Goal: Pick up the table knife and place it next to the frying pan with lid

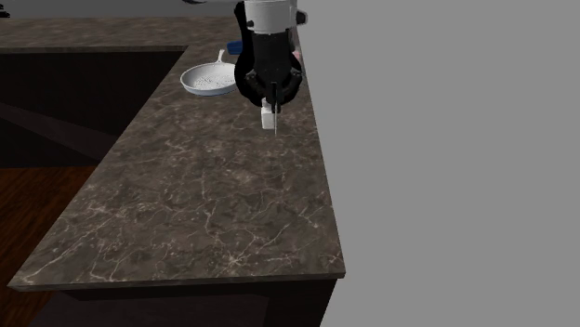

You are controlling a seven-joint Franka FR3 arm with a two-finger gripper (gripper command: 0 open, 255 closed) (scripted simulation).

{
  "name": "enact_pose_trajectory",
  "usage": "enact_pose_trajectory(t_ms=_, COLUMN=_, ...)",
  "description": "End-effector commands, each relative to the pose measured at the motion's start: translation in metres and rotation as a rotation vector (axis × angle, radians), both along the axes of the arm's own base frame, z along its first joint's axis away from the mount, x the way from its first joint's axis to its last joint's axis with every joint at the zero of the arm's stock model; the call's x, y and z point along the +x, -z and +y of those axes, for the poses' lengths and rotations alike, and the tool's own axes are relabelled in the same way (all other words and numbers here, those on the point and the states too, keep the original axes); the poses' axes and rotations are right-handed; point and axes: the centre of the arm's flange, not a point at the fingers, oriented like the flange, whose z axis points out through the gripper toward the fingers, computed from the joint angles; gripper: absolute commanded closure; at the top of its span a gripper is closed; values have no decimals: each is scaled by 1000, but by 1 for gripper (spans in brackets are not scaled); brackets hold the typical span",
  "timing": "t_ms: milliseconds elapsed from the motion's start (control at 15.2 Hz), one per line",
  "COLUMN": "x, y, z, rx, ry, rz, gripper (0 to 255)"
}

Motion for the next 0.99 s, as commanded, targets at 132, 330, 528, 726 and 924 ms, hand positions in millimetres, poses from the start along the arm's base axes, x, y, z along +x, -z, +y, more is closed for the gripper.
enact_pose_trajectory(t_ms=132, x=34, y=-1, z=40, rx=0, ry=0, rz=-1, gripper=255)
enact_pose_trajectory(t_ms=330, x=60, y=-1, z=69, rx=0, ry=0, rz=-1, gripper=255)
enact_pose_trajectory(t_ms=528, x=87, y=-1, z=98, rx=0, ry=0, rz=-1, gripper=255)
enact_pose_trajectory(t_ms=726, x=113, y=-1, z=128, rx=0, ry=0, rz=-1, gripper=255)
enact_pose_trajectory(t_ms=924, x=141, y=-1, z=158, rx=0, ry=0, rz=-1, gripper=255)
